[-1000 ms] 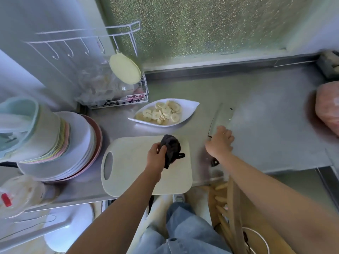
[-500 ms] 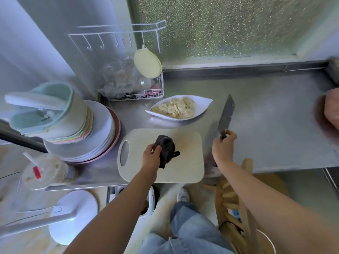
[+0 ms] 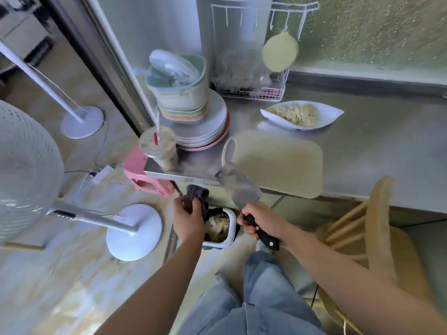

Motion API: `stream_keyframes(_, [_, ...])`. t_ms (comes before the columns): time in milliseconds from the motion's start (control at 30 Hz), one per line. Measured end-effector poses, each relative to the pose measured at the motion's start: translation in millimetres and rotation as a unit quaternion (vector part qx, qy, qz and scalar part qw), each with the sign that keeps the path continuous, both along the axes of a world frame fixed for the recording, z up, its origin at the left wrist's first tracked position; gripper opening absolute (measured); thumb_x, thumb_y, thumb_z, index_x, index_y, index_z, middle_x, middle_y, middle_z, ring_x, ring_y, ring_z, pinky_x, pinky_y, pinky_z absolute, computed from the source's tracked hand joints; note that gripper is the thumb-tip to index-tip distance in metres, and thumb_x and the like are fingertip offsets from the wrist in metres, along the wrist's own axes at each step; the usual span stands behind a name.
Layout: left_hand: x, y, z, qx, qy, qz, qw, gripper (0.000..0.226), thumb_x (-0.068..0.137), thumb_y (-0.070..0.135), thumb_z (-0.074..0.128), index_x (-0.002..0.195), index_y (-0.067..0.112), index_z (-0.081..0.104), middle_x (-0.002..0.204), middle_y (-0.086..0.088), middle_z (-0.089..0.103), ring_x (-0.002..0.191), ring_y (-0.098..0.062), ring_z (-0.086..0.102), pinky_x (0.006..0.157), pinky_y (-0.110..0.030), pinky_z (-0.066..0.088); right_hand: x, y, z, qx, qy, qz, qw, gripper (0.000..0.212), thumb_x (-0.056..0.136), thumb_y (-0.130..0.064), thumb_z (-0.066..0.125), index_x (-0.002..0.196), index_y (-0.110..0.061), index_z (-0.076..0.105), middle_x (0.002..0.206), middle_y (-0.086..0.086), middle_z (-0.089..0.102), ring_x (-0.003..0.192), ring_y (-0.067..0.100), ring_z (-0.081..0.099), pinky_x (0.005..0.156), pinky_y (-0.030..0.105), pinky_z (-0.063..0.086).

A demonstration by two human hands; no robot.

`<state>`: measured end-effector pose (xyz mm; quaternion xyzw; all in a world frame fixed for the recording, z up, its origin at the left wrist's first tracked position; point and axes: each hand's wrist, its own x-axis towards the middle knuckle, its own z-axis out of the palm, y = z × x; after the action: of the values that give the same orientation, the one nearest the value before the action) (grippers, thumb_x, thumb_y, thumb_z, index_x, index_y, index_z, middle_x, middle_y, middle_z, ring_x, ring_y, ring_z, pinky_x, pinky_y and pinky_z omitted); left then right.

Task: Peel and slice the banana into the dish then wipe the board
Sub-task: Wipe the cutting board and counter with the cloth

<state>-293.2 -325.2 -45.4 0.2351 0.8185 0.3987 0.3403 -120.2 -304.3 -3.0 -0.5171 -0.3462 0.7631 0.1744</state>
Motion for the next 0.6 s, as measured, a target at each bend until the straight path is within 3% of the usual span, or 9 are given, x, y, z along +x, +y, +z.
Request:
stream_keyframes(100, [-10,-32,-3,0.049,0.055,-0.112,0.991,0.021,0.090,0.027,0.060,0.109,0.023,0.054,0.097,0.002,0.065,0.089,-0.017,0.060,0.074,-0.029,0.043,-24,-16,-10,-0.040,-0.046,0.059,0.996,0.011,0.088,-0.009,0.036,0.081,-0.007,0.043,0.063,0.008,0.046,0.041,0.013,0.035,0.037,0.022,0.031])
stream_keyframes(167, [-10,-46,-10,0.074,0.102,-0.244,0.962,0.026,0.087,0.028,0.064,0.112,0.028,0.058,0.102,0.006,0.062,0.090,-0.011,0.058,0.077,-0.028,0.045,-37,-22,-16,-0.075,-0.042,0.080,0.993,0.011,0.088,-0.008,0.035,0.080,-0.009,0.041,0.062,0.007,0.045,0.039,0.012,0.034,0.037,0.020,0.029])
stream_keyframes(233, [-9,-53,-17,0.085,0.131,-0.309,0.938,0.028,0.085,0.027,0.068,0.112,0.025,0.064,0.101,0.007,0.059,0.089,-0.011,0.056,0.078,-0.024,0.044,-44,-26,-19,-0.099,-0.023,0.106,0.989,0.010,0.088,-0.008,0.033,0.080,-0.012,0.037,0.061,0.004,0.043,0.039,0.011,0.031,0.037,0.021,0.027])
stream_keyframes(400, [-14,-47,-23,0.075,0.167,-0.271,0.945,0.019,0.085,0.019,0.069,0.104,0.019,0.068,0.092,0.007,0.055,0.082,-0.020,0.059,0.067,-0.027,0.043,-30,-31,-16,-0.127,0.032,0.162,0.978,0.018,0.090,-0.012,0.030,0.073,-0.015,0.034,0.058,-0.003,0.038,0.039,0.008,0.024,0.035,0.020,0.024])
stream_keyframes(533, [-37,-32,-34,-0.039,0.213,-0.222,0.951,0.027,0.088,0.024,0.063,0.116,0.022,0.064,0.099,-0.006,0.059,0.087,-0.030,0.058,0.066,-0.029,0.037,-16,-33,-3,-0.122,0.051,0.228,0.965,0.026,0.095,-0.009,0.026,0.071,-0.016,0.033,0.045,-0.012,0.041,0.035,0.005,0.024,0.034,0.017,0.024])
stream_keyframes(600, [-52,-28,-42,-0.083,0.227,-0.222,0.944,0.021,0.090,0.024,0.059,0.110,0.016,0.062,0.098,-0.011,0.059,0.086,-0.032,0.059,0.065,-0.030,0.036,-6,-34,-2,-0.133,0.073,0.240,0.959,0.027,0.096,-0.009,0.025,0.071,-0.016,0.033,0.047,-0.012,0.042,0.036,0.004,0.024,0.033,0.016,0.024])
